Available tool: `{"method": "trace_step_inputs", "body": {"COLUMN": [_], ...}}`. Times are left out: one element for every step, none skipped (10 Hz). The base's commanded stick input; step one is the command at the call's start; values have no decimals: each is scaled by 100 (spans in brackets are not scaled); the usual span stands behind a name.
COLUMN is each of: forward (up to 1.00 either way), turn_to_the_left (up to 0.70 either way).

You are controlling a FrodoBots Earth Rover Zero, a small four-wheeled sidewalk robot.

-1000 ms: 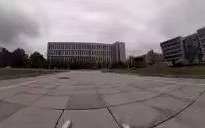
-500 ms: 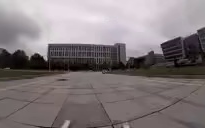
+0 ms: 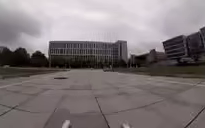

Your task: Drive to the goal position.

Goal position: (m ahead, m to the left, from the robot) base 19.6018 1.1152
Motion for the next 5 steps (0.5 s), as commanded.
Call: {"method": "trace_step_inputs", "body": {"forward": [50, 84, 84, 95, 96], "turn_to_the_left": [0, 0, 0, 0, 0]}}
